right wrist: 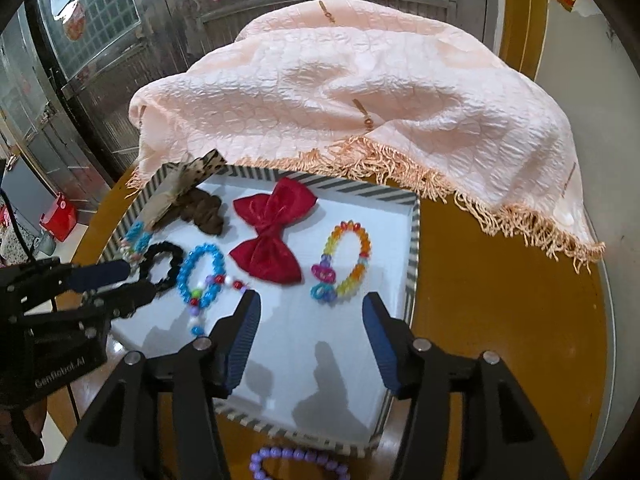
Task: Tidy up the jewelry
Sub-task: 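Carry both bracelets over the tray and release them from both grippers, then move the right gripper to the purple bead bracelet and grasp it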
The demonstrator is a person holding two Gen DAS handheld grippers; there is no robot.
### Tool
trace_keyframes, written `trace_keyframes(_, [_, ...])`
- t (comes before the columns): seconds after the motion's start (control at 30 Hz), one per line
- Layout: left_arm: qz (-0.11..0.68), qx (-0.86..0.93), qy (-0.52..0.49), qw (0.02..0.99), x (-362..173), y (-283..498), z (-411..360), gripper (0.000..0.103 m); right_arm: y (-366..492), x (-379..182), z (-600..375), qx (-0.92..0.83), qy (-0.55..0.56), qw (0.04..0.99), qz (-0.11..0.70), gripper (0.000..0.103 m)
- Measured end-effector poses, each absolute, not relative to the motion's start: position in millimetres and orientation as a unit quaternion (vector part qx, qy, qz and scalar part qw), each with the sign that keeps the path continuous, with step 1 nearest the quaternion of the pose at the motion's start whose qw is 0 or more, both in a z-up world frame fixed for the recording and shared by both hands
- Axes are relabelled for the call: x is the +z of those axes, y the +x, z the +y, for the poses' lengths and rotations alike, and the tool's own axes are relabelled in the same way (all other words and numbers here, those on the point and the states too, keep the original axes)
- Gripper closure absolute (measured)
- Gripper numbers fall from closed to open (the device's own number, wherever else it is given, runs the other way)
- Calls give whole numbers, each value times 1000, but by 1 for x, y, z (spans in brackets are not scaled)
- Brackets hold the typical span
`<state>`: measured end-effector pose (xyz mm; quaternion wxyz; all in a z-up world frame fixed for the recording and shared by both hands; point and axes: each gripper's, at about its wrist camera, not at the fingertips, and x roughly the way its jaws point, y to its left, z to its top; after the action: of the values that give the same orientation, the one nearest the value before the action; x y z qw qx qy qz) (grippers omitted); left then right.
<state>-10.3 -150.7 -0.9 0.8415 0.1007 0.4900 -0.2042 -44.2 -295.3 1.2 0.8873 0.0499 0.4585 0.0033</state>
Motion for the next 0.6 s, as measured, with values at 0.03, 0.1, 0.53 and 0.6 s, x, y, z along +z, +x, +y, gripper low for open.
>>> trace_keyframes(0.03, [488,-205,102,842,1,-13,-150,70,-48,2,-295,3,51,887,458,47])
trace_keyframes(0.1, [485,-207,105,843,3,-19,-147,70,-57,2,-293,3,52,888,457,47])
trace_keyframes(0.53, [491,-221,120,834,-1,-58,-128,70,-118,-12,-289,-27,71,878,472,47])
trace_keyframes(0.6, [492,-225,122,832,-1,-64,-124,70,-126,-14,-289,-33,74,878,472,47])
